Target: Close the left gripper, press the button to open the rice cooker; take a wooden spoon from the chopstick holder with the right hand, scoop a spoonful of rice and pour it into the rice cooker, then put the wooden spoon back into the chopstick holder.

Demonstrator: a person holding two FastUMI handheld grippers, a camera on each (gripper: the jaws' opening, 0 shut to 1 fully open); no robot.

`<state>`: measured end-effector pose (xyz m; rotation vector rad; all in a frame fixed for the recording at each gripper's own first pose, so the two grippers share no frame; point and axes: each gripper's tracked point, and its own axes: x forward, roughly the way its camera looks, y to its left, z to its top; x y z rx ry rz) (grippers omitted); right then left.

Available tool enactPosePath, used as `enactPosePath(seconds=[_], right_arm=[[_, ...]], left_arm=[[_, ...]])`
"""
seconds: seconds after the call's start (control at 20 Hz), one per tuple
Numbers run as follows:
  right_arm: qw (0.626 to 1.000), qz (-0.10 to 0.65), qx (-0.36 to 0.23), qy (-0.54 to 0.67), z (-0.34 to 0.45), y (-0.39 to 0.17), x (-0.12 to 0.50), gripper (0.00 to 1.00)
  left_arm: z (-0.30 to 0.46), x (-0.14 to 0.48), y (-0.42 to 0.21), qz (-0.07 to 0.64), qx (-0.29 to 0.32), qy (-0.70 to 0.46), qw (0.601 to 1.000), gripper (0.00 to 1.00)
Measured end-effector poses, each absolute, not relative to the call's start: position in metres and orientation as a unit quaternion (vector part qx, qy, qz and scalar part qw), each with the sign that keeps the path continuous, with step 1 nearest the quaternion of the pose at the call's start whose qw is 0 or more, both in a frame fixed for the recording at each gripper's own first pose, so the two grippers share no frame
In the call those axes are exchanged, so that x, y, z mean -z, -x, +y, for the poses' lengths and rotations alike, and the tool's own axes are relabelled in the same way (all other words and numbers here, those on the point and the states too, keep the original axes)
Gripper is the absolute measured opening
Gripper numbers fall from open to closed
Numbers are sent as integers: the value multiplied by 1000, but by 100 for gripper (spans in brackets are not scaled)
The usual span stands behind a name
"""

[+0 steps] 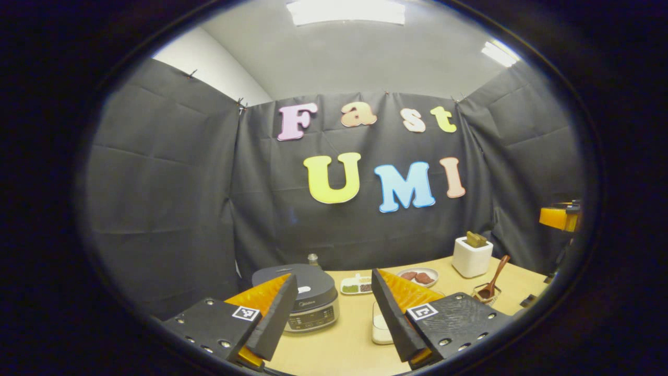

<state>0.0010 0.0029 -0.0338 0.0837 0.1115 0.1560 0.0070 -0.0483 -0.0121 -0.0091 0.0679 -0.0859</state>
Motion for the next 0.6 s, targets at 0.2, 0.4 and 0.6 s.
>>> enactPosePath(seconds=[0.2, 0.4, 0.6], right_arm=[[995, 49, -75, -44, 21, 13, 28, 98], [995, 41, -76, -50, 33, 25, 17, 98], [995, 38, -79, -47, 39, 35, 15, 98]], left_arm=[[-31, 13, 2, 33, 43, 5, 999, 86], [-24, 7, 10, 27, 44, 8, 999, 86], [-17, 4, 17, 28, 43, 7, 999, 86]])
